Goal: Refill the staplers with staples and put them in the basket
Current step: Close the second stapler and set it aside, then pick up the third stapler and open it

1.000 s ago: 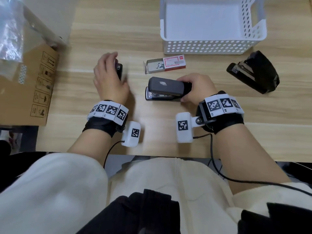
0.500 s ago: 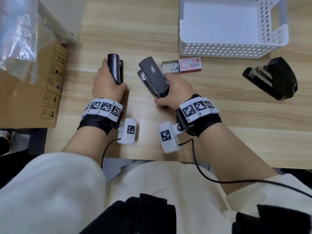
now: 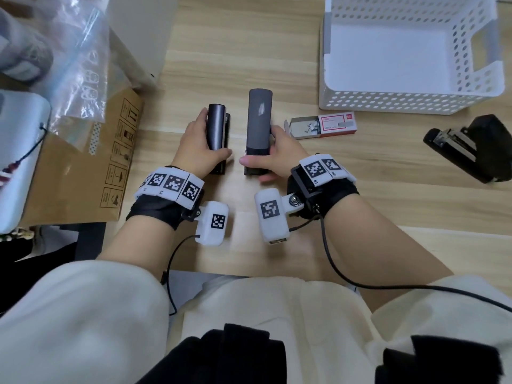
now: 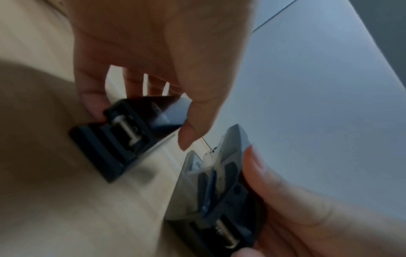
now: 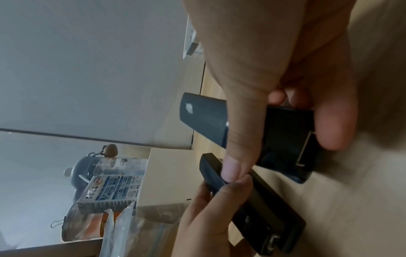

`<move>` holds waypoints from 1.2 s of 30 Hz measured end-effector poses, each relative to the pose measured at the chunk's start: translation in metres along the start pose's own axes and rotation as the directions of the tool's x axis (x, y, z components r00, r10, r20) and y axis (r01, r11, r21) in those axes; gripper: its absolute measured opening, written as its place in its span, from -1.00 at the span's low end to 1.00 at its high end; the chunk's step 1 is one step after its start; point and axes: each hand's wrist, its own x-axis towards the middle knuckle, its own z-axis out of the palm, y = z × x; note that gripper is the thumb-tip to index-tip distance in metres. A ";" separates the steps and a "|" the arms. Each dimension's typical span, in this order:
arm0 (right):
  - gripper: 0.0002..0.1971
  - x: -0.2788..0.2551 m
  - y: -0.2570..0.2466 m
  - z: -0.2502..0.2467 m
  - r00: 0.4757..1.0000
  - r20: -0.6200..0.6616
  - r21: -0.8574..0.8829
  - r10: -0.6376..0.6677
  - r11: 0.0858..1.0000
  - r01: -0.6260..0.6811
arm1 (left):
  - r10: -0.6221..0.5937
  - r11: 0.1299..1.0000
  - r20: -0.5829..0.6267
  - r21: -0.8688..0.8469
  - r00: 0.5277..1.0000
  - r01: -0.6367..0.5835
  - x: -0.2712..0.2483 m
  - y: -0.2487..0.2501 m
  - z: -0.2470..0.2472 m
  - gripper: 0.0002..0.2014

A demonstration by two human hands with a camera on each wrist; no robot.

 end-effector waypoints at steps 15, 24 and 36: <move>-0.79 -0.076 0.044 -0.146 0.775 -0.566 -0.173 -0.280 0.960 0.221 | 0.456 0.804 0.077 -0.464 0.887 -0.373 -0.028 0.175 0.125 -0.67; -0.36 -0.124 0.124 -0.270 0.633 -0.756 -0.331 -0.165 0.931 -0.153 | 0.376 0.924 0.377 -0.219 0.847 -0.313 -0.002 0.237 0.255 -0.40; -0.57 -0.115 0.154 -0.259 0.825 -0.539 -0.333 -0.170 0.943 -0.023 | 0.424 0.897 0.326 -0.017 0.845 -0.443 -0.002 0.200 0.248 -0.68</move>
